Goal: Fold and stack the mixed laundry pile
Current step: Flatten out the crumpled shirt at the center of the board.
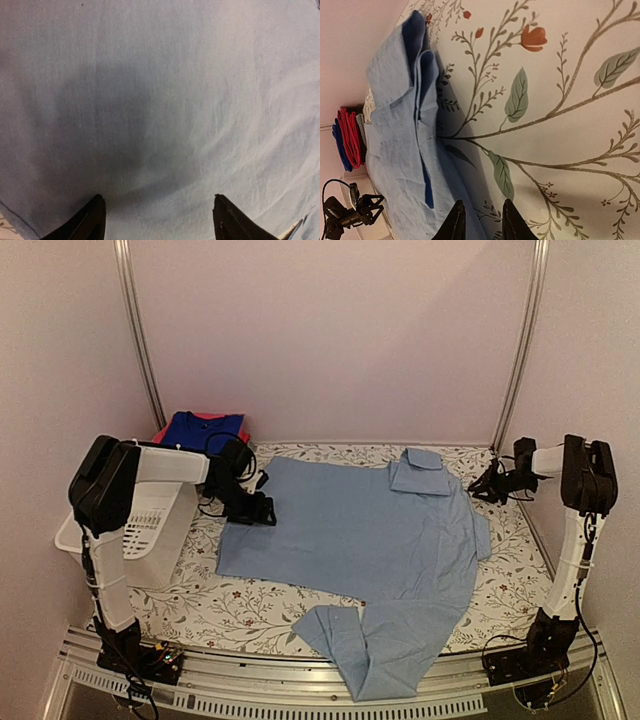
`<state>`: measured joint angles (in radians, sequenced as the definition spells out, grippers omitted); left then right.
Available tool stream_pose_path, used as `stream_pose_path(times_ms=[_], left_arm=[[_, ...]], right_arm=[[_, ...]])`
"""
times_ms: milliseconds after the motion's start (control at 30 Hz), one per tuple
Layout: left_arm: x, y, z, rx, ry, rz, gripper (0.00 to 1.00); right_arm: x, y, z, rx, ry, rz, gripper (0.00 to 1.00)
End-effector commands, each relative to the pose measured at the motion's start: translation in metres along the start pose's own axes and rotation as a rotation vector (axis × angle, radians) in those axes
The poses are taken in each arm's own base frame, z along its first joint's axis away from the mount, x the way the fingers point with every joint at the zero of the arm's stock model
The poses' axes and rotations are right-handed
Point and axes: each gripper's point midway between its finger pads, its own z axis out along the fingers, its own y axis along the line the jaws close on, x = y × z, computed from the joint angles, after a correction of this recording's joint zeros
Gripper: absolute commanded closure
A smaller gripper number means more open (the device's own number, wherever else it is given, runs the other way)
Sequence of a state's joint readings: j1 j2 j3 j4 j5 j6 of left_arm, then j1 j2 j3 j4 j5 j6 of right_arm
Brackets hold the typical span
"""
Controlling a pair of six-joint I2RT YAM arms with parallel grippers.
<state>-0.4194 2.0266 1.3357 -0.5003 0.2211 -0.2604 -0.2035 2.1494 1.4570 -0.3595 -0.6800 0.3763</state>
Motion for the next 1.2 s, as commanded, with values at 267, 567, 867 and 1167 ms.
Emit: stream_pose_path(times_ms=[267, 567, 867, 1167], left_arm=[[0.022, 0.03, 0.024, -0.071, 0.122, -0.055, 0.26], [0.021, 0.032, 0.029, -0.072, 0.13, -0.057, 0.26], [0.022, 0.032, 0.031, -0.07, 0.133, -0.058, 0.26], [0.022, 0.035, 0.031, -0.075, 0.133, -0.06, 0.26]], right_arm=[[0.026, -0.004, 0.022, -0.076, 0.133, -0.006, 0.75], [0.032, 0.011, 0.027, -0.167, 0.164, -0.003, 0.75], [0.035, 0.037, 0.02, -0.333, 0.164, 0.055, 0.68], [0.037, 0.042, 0.019, -0.392, 0.188, 0.106, 0.79]])
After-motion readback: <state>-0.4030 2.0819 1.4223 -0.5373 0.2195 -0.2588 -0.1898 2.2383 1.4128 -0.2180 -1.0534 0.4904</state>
